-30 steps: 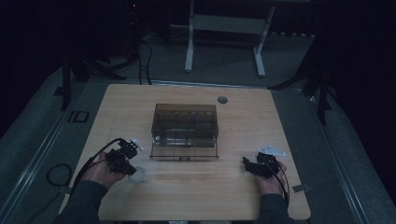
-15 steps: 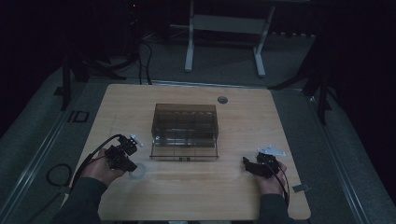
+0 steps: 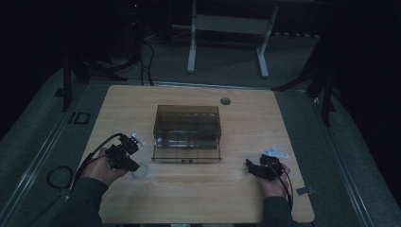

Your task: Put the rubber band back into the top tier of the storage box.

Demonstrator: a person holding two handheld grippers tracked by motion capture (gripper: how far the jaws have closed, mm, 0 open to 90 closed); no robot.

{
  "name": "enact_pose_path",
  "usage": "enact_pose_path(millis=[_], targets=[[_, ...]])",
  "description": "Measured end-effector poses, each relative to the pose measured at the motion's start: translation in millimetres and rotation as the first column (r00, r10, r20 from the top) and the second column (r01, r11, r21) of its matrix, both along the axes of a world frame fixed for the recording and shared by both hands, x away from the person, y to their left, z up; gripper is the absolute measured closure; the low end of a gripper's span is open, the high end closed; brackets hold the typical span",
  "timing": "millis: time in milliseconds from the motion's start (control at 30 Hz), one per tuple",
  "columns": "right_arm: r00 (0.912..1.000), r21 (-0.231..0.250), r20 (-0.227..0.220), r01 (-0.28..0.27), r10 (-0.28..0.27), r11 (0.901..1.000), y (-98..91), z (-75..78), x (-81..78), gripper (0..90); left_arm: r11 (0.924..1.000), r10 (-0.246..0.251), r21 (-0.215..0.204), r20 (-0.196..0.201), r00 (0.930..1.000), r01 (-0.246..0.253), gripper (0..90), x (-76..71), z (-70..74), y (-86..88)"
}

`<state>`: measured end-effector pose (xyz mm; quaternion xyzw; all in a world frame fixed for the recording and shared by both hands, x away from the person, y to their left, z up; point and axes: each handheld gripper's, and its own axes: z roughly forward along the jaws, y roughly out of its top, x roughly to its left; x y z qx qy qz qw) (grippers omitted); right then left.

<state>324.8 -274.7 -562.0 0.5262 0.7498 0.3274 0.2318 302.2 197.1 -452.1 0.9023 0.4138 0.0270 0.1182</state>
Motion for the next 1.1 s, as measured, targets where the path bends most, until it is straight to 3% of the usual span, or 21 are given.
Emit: enact_pose_path(millis=[1100], targets=[[1.0000, 0.000, 0.000, 0.000, 0.000, 1.0000, 0.0, 0.0, 0.0, 27.3, 1.0000, 0.003, 0.000, 0.030, 0.9995, -0.003, 82.0, 6.4, 23.5, 0.6]])
